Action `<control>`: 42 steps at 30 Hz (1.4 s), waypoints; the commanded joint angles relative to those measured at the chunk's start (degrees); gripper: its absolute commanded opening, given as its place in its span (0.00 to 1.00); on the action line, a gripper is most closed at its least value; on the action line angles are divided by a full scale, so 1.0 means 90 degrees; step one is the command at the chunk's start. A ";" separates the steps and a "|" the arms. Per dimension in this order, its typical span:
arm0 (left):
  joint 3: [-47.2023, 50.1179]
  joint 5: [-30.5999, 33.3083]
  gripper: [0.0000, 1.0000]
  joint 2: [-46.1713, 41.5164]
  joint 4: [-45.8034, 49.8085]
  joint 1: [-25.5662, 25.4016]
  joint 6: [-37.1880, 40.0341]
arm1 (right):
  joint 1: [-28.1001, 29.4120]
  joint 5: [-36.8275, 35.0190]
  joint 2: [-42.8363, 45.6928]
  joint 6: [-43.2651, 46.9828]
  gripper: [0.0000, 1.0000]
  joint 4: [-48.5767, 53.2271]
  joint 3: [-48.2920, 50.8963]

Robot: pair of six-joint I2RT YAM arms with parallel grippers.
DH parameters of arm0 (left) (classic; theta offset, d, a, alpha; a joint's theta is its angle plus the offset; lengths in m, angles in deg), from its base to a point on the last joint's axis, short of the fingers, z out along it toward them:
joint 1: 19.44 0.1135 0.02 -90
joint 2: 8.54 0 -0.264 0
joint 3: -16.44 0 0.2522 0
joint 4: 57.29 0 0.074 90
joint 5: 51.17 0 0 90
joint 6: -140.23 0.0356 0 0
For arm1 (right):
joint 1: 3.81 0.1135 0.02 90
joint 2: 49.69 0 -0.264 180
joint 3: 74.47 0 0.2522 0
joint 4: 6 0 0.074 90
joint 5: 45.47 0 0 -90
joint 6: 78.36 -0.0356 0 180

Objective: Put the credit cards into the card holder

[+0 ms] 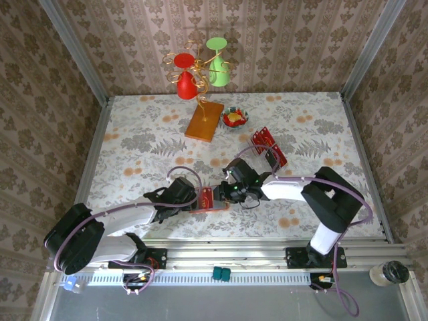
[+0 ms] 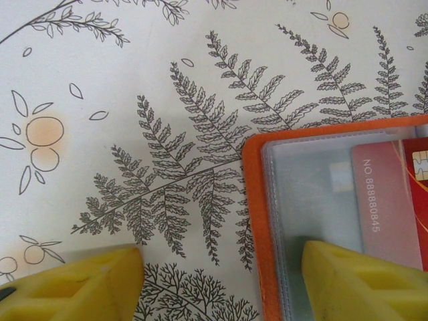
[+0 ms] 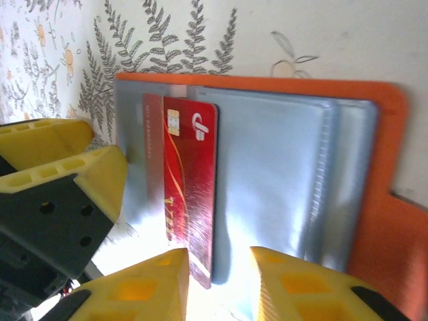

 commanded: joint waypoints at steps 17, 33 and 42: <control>0.0111 -0.0305 0.66 0.0259 -0.0030 -0.0046 -0.0057 | 0.0249 -0.0144 -0.0701 0.0388 0.04 0.0800 -0.1058; -0.0162 -0.0191 0.67 -0.0196 0.0396 0.0070 0.0033 | 0.0529 -0.0212 -0.1326 0.0277 0.01 0.0978 -0.1635; 0.0066 -0.0084 0.68 -0.0518 0.0715 0.0180 -0.0169 | 0.0543 -0.0233 -0.1443 0.0169 0.02 0.0956 -0.1727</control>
